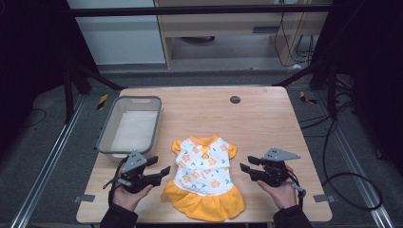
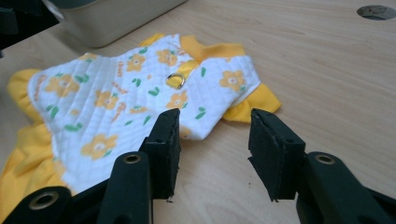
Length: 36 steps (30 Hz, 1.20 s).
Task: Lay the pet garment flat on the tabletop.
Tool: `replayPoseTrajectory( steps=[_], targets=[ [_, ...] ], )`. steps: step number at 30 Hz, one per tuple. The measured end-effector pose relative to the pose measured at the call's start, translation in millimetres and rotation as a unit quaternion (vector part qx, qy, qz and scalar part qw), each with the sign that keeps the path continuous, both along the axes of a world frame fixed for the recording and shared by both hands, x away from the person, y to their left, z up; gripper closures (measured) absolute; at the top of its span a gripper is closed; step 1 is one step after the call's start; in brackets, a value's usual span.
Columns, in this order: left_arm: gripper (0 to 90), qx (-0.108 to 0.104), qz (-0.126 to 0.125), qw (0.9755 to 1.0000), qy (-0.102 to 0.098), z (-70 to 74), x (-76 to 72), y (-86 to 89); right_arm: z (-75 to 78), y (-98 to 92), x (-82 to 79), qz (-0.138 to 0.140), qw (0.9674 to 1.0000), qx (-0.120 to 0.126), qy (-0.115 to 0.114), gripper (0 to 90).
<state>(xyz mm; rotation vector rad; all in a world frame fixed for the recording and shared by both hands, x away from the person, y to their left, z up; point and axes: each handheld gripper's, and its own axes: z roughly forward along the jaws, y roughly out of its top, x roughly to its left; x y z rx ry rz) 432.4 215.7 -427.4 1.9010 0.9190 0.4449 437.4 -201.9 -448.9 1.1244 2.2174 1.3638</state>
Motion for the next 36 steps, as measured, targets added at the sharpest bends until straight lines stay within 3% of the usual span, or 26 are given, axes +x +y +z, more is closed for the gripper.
replayPoseTrajectory(
  steps=[2, 3, 4, 5, 6, 7, 8, 9, 10, 11, 14, 16, 27, 31, 33, 36],
  targets=[
    [36.2, 0.004, 0.006, 1.0000, 0.000, 2.2, 10.5, -4.5, -1.3, 4.4, 16.2, -0.012, 0.9999, -0.003, 0.002, 51.2],
    [36.2, 0.003, 0.007, 1.0000, -0.002, 3.0, 16.3, -7.5, -1.3, 4.4, 16.2, -0.012, 0.9999, -0.003, 0.002, 51.2],
    [36.3, 0.011, 0.009, 0.9999, -0.003, 4.5, 28.0, -13.3, -3.9, 8.6, 26.9, -0.019, 0.9998, -0.004, 0.002, 49.6],
    [36.5, 0.011, 0.009, 0.9999, -0.003, 4.5, 28.0, -13.3, -5.4, 11.0, 32.2, -0.021, 0.9998, -0.008, 0.002, 49.4],
    [37.0, 0.025, 0.010, 0.9996, -0.008, 4.2, 39.1, -19.3, -6.7, 13.4, 37.1, -0.022, 0.9997, -0.009, 0.002, 48.6],
    [37.3, 0.025, 0.010, 0.9996, -0.008, 4.2, 39.1, -19.3, -6.7, 13.4, 37.1, -0.022, 0.9997, -0.009, 0.002, 48.6],
    [37.7, 0.043, 0.011, 0.9990, -0.009, 1.7, 50.3, -25.0, -9.9, 17.3, 47.0, -0.024, 0.9997, -0.008, 0.004, 47.6],
    [38.8, 0.043, 0.011, 0.9990, -0.009, 1.7, 50.3, -25.0, -9.9, 17.3, 47.0, -0.024, 0.9997, -0.008, 0.004, 47.6],
    [38.8, 0.056, 0.016, 0.9983, -0.009, -0.9, 57.5, -28.7, -11.3, 19.1, 51.6, -0.025, 0.9996, -0.008, 0.004, 47.3],
    [39.6, 0.068, 0.021, 0.9975, -0.003, -5.5, 67.8, -32.6, -14.5, 22.7, 60.7, -0.027, 0.9995, -0.013, 0.008, 47.1],
    [41.1, 0.070, 0.027, 0.9972, 0.007, -13.3, 78.3, -36.2, -20.8, 26.7, 74.0, -0.028, 0.9994, -0.015, 0.014, 48.0],
    [41.6, 0.090, 0.044, 0.9944, 0.033, -27.0, 93.1, -40.8, -26.1, 29.8, 80.9, -0.033, 0.9991, -0.019, 0.019, 49.0],
    [50.2, 0.125, 0.045, 0.9880, 0.079, -58.1, 111.0, -55.0, -54.4, 44.3, 101.7, -0.038, 0.9961, -0.059, 0.053, 49.9],
    [56.4, 0.113, 0.046, 0.9881, 0.093, -64.6, 112.2, -55.1, -57.6, 45.6, 102.5, -0.035, 0.9962, -0.058, 0.056, 52.8],
    [58.9, 0.109, 0.047, 0.9879, 0.100, -66.3, 112.7, -55.6, -57.0, 47.3, 101.4, -0.030, 0.9960, -0.065, 0.054, 57.8],
    [68.3, 0.108, 0.049, 0.9878, 0.102, -66.0, 111.0, -59.3, -55.4, 51.5, 97.9, -0.021, 0.9956, -0.064, 0.065, 75.8]
  ],
)
